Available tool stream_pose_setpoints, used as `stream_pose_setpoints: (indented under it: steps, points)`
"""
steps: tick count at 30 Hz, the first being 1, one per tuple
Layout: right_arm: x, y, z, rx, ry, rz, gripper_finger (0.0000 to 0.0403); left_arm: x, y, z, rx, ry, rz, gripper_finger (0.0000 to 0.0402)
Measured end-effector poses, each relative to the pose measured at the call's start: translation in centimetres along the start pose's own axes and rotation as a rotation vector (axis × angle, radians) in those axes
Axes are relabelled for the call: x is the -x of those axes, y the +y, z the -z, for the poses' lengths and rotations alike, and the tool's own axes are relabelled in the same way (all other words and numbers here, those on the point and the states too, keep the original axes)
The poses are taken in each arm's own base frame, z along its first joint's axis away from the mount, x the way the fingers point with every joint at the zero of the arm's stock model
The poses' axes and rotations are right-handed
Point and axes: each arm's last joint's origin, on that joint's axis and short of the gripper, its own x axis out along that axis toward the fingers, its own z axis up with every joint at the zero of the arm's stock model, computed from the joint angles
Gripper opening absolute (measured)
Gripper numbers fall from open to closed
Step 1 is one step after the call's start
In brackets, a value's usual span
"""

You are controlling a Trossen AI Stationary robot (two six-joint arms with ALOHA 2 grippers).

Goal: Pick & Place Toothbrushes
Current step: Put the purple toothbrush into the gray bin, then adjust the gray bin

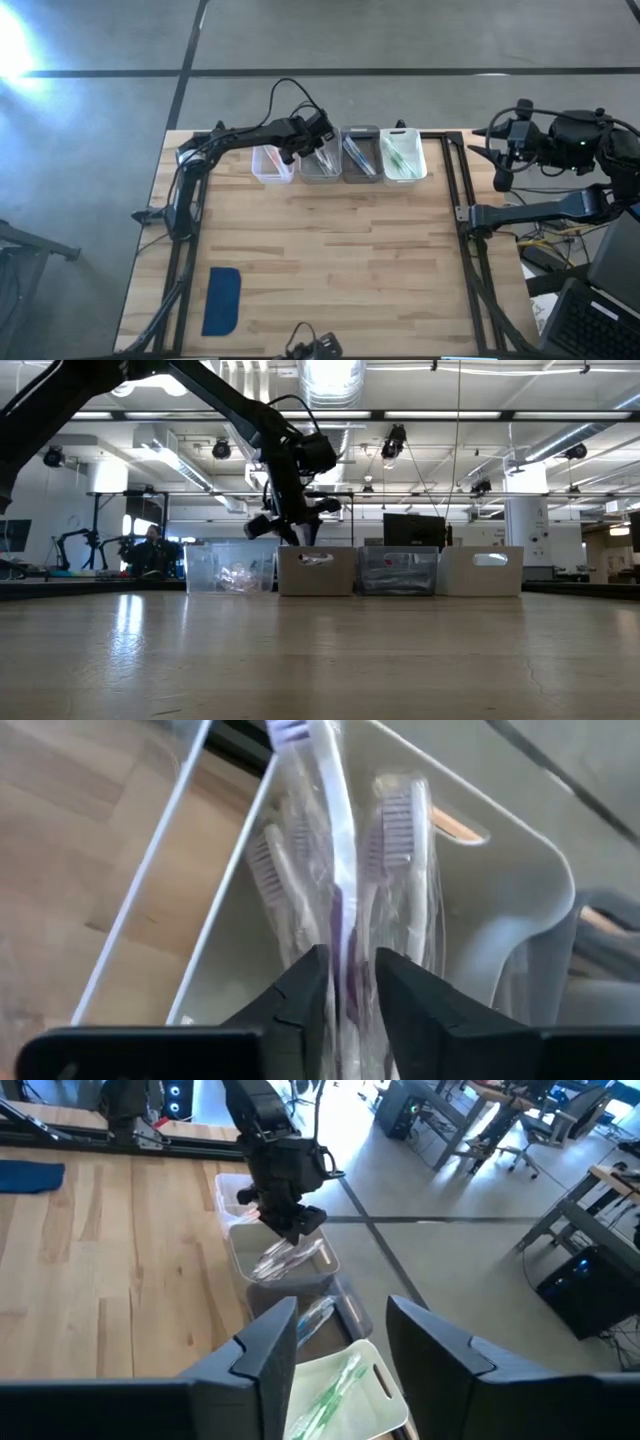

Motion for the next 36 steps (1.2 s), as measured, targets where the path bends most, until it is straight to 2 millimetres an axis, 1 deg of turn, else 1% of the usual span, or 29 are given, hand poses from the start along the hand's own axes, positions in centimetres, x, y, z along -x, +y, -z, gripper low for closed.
stream_pose_setpoints:
  steps: [4, 10, 13, 16, 21, 26, 31, 36]
  points:
    - [0.0, 0.0, 0.0, 0.004, -0.002, 0.0, 0.0143, 0.1, 0.0, 0.0, -0.042, 0.006, 0.003, 0.0118]
    - [0.0, 0.0, -0.1, 0.012, -0.008, 0.002, 0.0137, 0.5, -0.1, -0.1, -0.047, 0.022, 0.016, 0.0176]
    - [0.0, 0.0, -0.1, 0.011, -0.009, 0.002, 0.0137, 0.9, -0.3, -0.1, -0.069, 0.054, 0.032, 0.02]
    - [0.0, 0.0, -0.1, 0.01, -0.01, 0.002, 0.0143, 1.6, -0.4, -0.2, -0.069, 0.084, 0.05, 0.0214]
    - [0.0, 0.0, -0.1, 0.008, -0.01, 0.002, 0.0157, 2.8, -0.7, -0.5, -0.085, 0.107, 0.087, 0.0219]
    - [0.0, 0.0, -0.2, 0.007, -0.013, 0.003, 0.0171, 4.7, -1.1, -0.6, -0.15, 0.126, 0.147, 0.0218]
    - [0.0, 0.0, -0.2, 0.007, -0.013, 0.004, 0.0182, 7.1, -1.5, -0.9, -0.21, 0.133, 0.227, 0.0218]
    - [0.0, -0.1, -0.2, -0.004, -0.009, 0.027, 0.0182, 10.4, -2.1, -1.2, -0.295, 0.127, 0.35, 0.0218]
